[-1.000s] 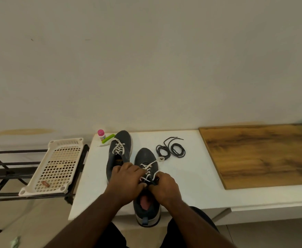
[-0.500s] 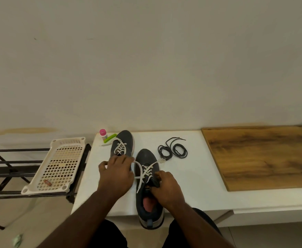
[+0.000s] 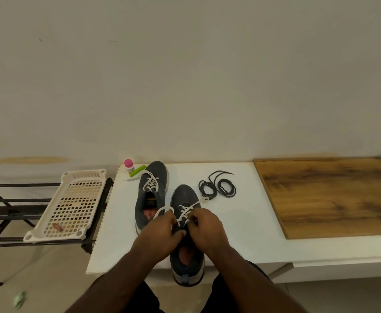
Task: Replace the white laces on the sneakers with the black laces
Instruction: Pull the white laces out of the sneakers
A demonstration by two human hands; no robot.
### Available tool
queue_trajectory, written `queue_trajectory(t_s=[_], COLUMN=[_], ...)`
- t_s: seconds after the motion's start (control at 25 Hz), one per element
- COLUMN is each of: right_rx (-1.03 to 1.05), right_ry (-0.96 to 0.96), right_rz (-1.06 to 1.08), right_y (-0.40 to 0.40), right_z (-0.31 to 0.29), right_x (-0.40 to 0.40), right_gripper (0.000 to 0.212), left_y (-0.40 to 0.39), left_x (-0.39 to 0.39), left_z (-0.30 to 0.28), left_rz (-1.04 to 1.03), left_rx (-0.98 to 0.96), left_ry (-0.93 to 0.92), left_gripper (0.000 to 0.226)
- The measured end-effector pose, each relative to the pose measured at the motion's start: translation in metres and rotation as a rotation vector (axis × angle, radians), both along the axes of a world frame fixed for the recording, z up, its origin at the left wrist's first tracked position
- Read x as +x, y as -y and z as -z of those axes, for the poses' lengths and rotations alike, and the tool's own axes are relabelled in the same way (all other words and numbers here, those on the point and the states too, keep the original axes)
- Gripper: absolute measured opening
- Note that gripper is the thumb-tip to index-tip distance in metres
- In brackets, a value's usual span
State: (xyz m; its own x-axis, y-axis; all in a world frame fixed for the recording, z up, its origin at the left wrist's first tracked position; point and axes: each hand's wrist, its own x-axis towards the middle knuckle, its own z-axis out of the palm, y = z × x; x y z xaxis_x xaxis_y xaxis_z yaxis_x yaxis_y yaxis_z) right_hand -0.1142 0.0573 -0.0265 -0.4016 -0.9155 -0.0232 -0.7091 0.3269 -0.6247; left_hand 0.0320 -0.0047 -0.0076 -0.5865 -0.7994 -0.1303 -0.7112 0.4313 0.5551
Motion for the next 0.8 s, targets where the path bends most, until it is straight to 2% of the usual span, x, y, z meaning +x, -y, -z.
queue_trajectory(t_s=[0.12,0.2,0.28,0.32,0.36,0.44,0.6,0.72,0.8], right_rx=[-0.021,-0.038,-0.032,-0.002,0.019,0.033,-0.077,0.017,0.053], right_ry=[0.351,0.398,0.226,0.099,-0.031,-0.164,-0.129,-0.212,-0.365], right_rz=[0.285,0.294,0.031,-0.107,-0.204,-0.216,-0.023,-0.239,-0.287], right_y=[0.000,-0.005,-0.008,-0.008,-0.007,-0.004,-0.009,-0.011,-0.009], right_z=[0.001,0.001,0.006,0.005,0.004,0.004,0.003,0.002,0.002], right_x=[-0.012,-0.015,-0.016,-0.012,-0.009,-0.004,-0.011,-0.008,0.000], right_gripper=[0.008,0.012,0.033,0.039,0.036,0.024,0.010,0.032,0.030], left_y=[-0.010,-0.010,-0.010,-0.010,-0.011,-0.013,-0.016,-0.017,-0.019], left_x=[-0.004,-0.005,-0.005,-0.006,-0.006,-0.005,-0.002,-0.003,-0.002], left_z=[0.009,0.011,0.012,0.013,0.013,0.014,0.016,0.018,0.019], left_rz=[-0.026,-0.048,-0.050,-0.051,-0.051,-0.061,-0.090,-0.082,-0.091], left_rx=[0.007,-0.008,-0.025,-0.026,-0.023,-0.012,-0.005,0.001,0.002], left_ry=[0.042,0.035,0.030,0.025,0.023,0.016,-0.022,-0.042,-0.036], left_gripper=[0.013,0.010,0.009,0.008,0.009,0.010,0.013,0.014,0.012])
